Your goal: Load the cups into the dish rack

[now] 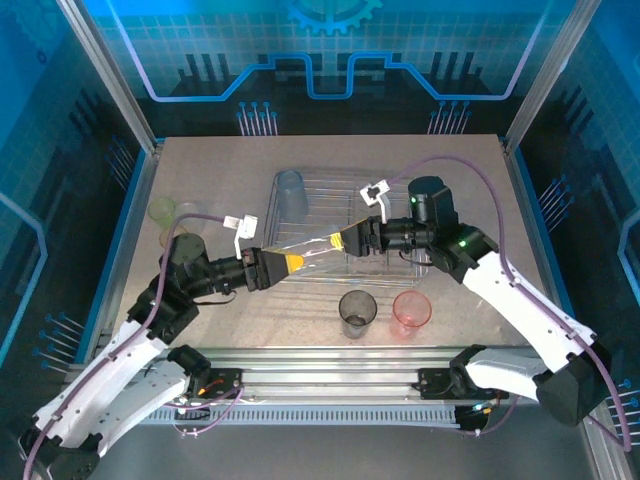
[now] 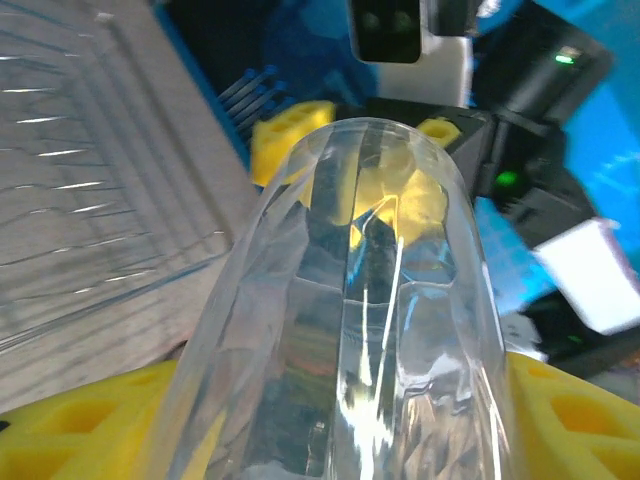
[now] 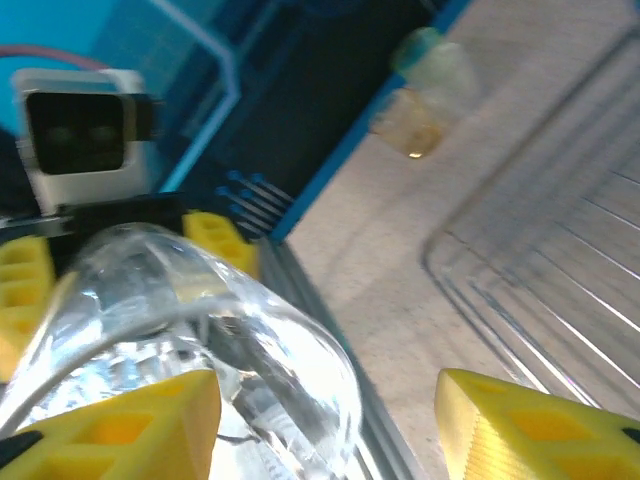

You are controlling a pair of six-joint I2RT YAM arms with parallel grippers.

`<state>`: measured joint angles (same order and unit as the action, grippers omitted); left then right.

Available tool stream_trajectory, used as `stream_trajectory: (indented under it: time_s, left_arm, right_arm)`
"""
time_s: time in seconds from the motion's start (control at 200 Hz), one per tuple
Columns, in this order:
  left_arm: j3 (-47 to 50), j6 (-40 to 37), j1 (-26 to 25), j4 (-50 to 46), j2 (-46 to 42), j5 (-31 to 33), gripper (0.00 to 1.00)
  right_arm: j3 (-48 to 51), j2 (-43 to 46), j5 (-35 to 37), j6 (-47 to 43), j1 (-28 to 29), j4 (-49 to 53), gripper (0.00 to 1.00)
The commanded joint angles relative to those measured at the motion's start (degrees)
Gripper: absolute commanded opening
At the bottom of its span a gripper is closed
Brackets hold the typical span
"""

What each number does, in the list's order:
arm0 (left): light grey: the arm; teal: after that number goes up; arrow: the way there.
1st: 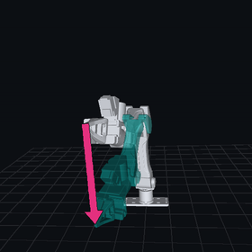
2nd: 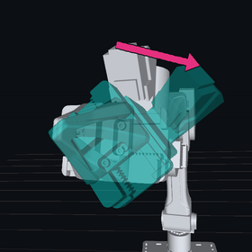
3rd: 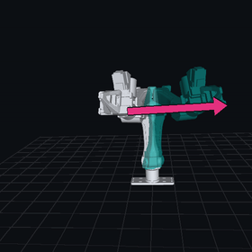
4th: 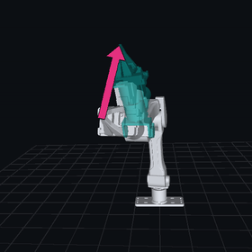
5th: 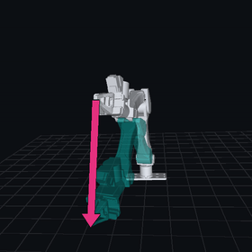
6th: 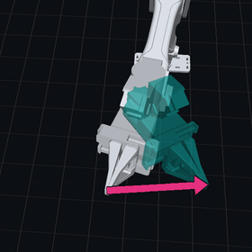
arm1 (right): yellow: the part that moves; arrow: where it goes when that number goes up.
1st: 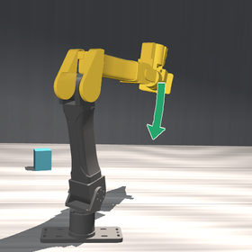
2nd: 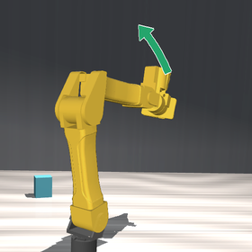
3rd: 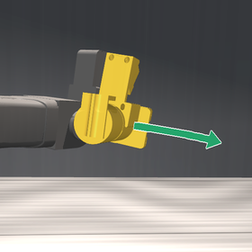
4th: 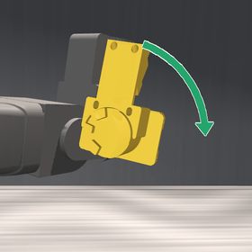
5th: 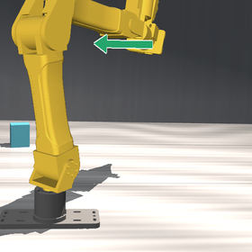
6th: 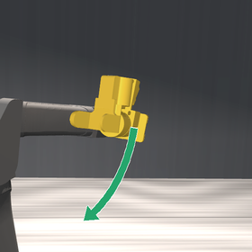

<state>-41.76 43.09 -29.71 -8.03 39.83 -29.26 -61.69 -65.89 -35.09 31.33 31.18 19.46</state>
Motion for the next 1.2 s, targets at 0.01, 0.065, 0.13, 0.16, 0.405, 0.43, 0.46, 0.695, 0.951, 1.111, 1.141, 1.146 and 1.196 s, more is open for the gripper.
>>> stream_trajectory:
  time_s: [0.01, 0.065, 0.13, 0.16, 0.405, 0.43, 0.46, 0.695, 0.951, 1.111, 1.141, 1.146, 1.196]
  left_arm:
    - [-8.00, -7.05, 0.00, -23.86, 2.93, 18.43, 0.01]
    - [-11.15, -8.45, -0.06, -30.02, 5.41, 23.02, 0.00]
    - [-14.52, -9.62, -0.12, -34.24, 8.36, 26.09, 0.00]
    - [-15.92, -9.94, -0.17, -35.51, 9.68, 27.36, 0.00]
    - [-30.20, -13.31, -0.93, -44.61, 22.94, 37.03, 0.00]
    - [-31.98, -13.77, -1.07, -45.89, 24.68, 37.96, 0.00]
    - [-34.08, -14.52, -1.19, -47.46, 26.73, 38.88, 0.00]
    - [-48.86, -19.82, -1.64, -57.39, 40.81, 42.35, 0.00]
    - [-60.93, -25.24, -1.80, -65.53, 53.15, 44.50, 0.00]
    - [-63.33, -27.32, -1.83, -67.12, 58.75, 45.84, 0.00]
    - [-63.81, -27.64, -1.83, -67.37, 59.83, 46.01, 0.00]
    - [-63.85, -27.67, -1.79, -67.46, 59.96, 46.07, 0.00]
    - [-64.30, -27.93, -1.83, -67.65, 61.62, 46.80, 0.00]
  right_arm:
    - [-3.06, 0.36, 16.06, -5.52, -2.24, 16.92, 0.61]
    - [-3.78, 0.59, 25.70, -7.23, -2.46, 22.49, 0.62]
    - [-4.27, 1.22, 34.64, -9.39, -2.48, 27.11, 0.63]
    - [-3.98, 1.96, 37.14, -10.33, -2.49, 27.98, 0.63]
    - [1.72, 12.13, 45.33, -13.22, -2.62, 26.62, 0.63]
    - [2.33, 13.20, 45.74, -13.28, -2.63, 26.39, 0.63]
    - [2.96, 14.31, 46.06, -13.50, -2.67, 26.12, 0.63]
    - [6.12, 18.55, 47.70, -14.58, -3.16, 25.71, 0.63]
    - [6.50, 18.94, 48.00, -15.32, -3.44, 24.75, 0.63]
    - [7.19, 19.39, 48.18, -15.69, -3.63, 24.19, 0.63]
    - [7.30, 19.47, 48.25, -15.69, -3.72, 24.26, 0.63]
    - [7.34, 19.48, 48.26, -15.69, -3.69, 24.24, 0.63]
    - [7.68, 19.57, 48.68, -15.69, -3.70, 24.13, 0.63]
